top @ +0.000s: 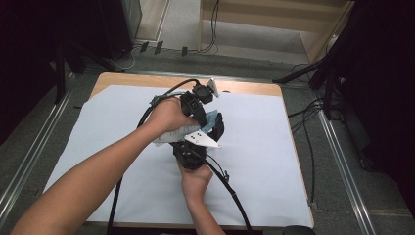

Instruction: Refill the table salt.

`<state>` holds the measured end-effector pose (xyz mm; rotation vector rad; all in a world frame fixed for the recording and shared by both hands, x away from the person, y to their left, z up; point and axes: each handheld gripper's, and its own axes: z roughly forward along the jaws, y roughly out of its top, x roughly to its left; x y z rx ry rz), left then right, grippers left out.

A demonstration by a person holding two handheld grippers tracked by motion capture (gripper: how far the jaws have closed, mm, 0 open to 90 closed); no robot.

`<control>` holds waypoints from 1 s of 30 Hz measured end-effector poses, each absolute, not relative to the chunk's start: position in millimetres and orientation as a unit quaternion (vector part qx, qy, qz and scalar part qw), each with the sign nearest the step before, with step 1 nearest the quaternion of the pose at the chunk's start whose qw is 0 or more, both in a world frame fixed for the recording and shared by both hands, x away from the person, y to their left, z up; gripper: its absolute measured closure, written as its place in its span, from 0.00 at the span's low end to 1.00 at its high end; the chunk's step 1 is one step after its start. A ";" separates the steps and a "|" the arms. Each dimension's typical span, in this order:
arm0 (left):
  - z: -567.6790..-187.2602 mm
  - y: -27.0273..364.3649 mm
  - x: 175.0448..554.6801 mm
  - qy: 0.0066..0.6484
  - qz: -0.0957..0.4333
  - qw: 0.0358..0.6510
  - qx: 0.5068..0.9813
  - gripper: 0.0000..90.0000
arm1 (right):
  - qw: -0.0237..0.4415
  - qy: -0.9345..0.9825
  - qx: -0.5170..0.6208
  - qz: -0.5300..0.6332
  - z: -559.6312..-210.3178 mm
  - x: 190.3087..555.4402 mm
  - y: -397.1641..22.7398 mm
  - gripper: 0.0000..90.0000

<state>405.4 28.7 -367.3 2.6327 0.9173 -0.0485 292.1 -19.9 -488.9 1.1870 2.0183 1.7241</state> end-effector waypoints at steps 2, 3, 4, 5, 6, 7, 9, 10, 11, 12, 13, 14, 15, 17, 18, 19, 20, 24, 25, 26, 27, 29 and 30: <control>-366.3 31.9 404.5 0.325 -0.019 0.187 0.927 0.99 | 0.119 0.690 0.403 0.589 -489.1 292.2 -19.9 1.00; -366.0 33.0 404.4 0.326 -0.021 0.189 0.926 0.99 | 0.118 0.691 0.404 0.588 -489.3 292.2 -19.8 1.00; -366.0 34.5 404.0 0.327 -0.020 0.191 0.925 0.99 | 0.117 0.692 0.404 0.587 -489.3 292.3 -19.8 1.00; -366.5 36.5 403.9 0.328 -0.019 0.194 0.924 0.99 | 0.116 0.693 0.402 0.587 -489.7 292.5 -19.6 1.00; -366.7 37.6 403.9 0.330 -0.020 0.196 0.923 0.99 | 0.116 0.694 0.402 0.586 -489.9 292.4 -19.3 1.00; -366.9 39.2 404.3 0.333 -0.022 0.198 0.922 1.00 | 0.115 0.695 0.402 0.585 -489.9 292.0 -19.1 1.00; -367.1 40.3 405.4 0.336 -0.022 0.198 0.921 1.00 | 0.115 0.695 0.402 0.584 -490.3 291.7 -18.3 1.00; -367.6 40.1 405.6 0.338 -0.021 0.196 0.920 1.00 | 0.114 0.695 0.403 0.585 -490.6 291.9 -17.9 1.00; -368.0 39.4 406.0 0.338 -0.020 0.192 0.921 0.99 | 0.115 0.695 0.403 0.585 -490.5 292.0 -17.6 1.00; -368.5 38.6 406.0 0.337 -0.017 0.189 0.922 1.00 | 0.114 0.695 0.403 0.584 -490.4 292.2 -17.3 1.00; -369.0 37.1 406.2 0.338 -0.014 0.182 0.923 1.00 | 0.114 0.694 0.403 0.585 -490.3 292.4 -17.2 1.00; -369.7 35.9 405.9 0.339 -0.011 0.180 0.923 1.00 | 0.115 0.694 0.403 0.585 -490.0 292.4 -16.8 1.00; -369.7 35.2 406.0 0.338 -0.010 0.178 0.924 0.99 | 0.115 0.694 0.403 0.585 -489.8 292.6 -16.7 1.00; -369.7 32.7 406.0 0.336 -0.005 0.167 0.927 0.99 | 0.111 0.693 0.403 0.587 -488.6 292.8 -17.2 1.00; -369.5 31.7 406.0 0.335 -0.004 0.163 0.928 0.99 | 0.111 0.692 0.404 0.589 -488.0 292.8 -17.2 1.00; -369.4 30.4 405.9 0.334 -0.001 0.160 0.929 0.99 | 0.110 0.691 0.404 0.589 -487.4 292.8 -17.2 1.00; -369.2 28.8 405.9 0.333 0.001 0.155 0.930 0.99 | 0.109 0.690 0.403 0.591 -486.9 293.0 -17.3 1.00; -367.8 27.9 406.3 0.334 0.000 0.155 0.930 0.99 | 0.106 0.688 0.404 0.593 -485.3 293.8 -18.8 1.00; -367.8 28.3 407.0 0.335 -0.001 0.154 0.930 0.99 | 0.105 0.689 0.404 0.593 -485.2 293.7 -18.8 1.00; -368.0 28.4 407.5 0.335 -0.001 0.151 0.930 0.99 | 0.104 0.688 0.403 0.594 -485.0 293.6 -18.6 1.00; -368.3 28.1 407.6 0.337 -0.001 0.150 0.930 0.99 | 0.101 0.688 0.404 0.594 -484.8 293.4 -18.1 1.00; -367.2 28.1 407.5 0.335 -0.003 0.148 0.931 0.99 | 0.099 0.688 0.405 0.595 -484.5 293.5 -17.5 1.00; -366.2 28.3 407.5 0.334 -0.004 0.148 0.931 0.99 | 0.098 0.687 0.405 0.595 -484.4 293.4 -17.4 1.00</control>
